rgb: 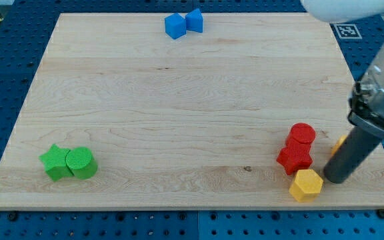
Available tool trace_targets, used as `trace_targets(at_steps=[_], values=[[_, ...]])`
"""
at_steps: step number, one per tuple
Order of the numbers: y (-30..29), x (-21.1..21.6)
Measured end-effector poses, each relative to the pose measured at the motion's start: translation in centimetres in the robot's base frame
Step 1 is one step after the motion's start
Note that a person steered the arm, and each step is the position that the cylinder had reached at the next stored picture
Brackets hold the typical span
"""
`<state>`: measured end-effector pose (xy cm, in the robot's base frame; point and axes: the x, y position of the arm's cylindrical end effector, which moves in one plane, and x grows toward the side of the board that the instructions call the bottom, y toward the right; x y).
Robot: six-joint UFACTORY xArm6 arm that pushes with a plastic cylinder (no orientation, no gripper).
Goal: Place the yellow hexagon horizontally to the red circle
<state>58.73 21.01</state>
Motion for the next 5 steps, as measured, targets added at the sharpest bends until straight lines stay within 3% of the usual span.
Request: trace_targets(at_steps=[1,3,5], values=[[1.0,2.9],[0.5,3.1],[-4.1,3.1]])
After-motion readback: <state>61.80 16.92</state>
